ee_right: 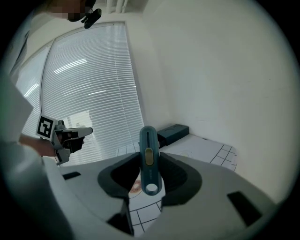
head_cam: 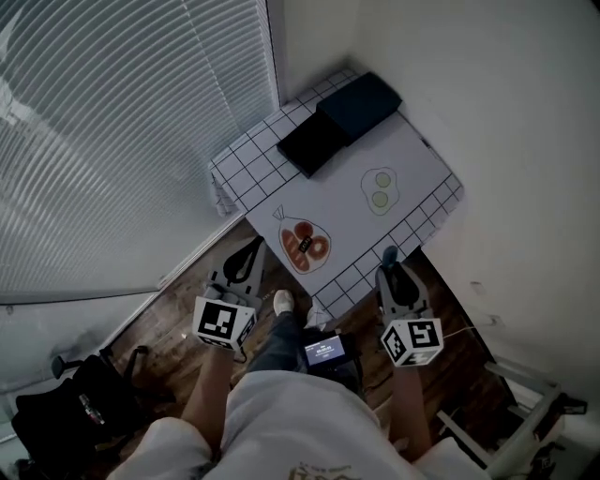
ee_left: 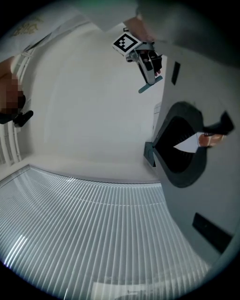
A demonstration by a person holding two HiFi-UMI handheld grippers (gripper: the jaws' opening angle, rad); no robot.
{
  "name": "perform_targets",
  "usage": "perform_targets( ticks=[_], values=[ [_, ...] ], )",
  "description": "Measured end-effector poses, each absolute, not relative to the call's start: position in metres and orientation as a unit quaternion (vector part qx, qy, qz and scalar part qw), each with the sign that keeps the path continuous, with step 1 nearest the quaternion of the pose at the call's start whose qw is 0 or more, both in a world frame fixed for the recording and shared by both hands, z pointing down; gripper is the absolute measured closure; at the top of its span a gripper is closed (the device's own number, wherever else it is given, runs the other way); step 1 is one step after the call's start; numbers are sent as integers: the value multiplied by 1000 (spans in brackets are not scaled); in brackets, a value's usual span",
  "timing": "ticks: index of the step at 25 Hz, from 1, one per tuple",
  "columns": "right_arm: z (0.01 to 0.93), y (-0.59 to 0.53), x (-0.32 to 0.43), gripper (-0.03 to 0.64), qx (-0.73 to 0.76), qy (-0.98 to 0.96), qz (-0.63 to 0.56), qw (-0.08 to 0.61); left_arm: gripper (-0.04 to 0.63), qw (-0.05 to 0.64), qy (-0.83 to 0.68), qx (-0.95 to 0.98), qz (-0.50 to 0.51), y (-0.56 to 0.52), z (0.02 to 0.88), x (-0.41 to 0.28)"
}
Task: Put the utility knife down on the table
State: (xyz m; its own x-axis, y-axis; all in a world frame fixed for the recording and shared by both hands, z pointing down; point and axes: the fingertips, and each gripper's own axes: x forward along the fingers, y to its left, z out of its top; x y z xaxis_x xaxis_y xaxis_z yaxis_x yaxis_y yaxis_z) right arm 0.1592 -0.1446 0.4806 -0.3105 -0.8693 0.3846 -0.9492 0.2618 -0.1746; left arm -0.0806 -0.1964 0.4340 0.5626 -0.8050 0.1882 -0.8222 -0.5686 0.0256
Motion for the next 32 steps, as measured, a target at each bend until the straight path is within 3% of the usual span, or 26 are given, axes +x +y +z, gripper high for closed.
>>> perform_targets(
  ticks=[32],
  values=[
    [613, -170, 146, 480, 596, -731, 266, 200, 588, 126, -355, 916, 134, -235, 571, -32]
  ],
)
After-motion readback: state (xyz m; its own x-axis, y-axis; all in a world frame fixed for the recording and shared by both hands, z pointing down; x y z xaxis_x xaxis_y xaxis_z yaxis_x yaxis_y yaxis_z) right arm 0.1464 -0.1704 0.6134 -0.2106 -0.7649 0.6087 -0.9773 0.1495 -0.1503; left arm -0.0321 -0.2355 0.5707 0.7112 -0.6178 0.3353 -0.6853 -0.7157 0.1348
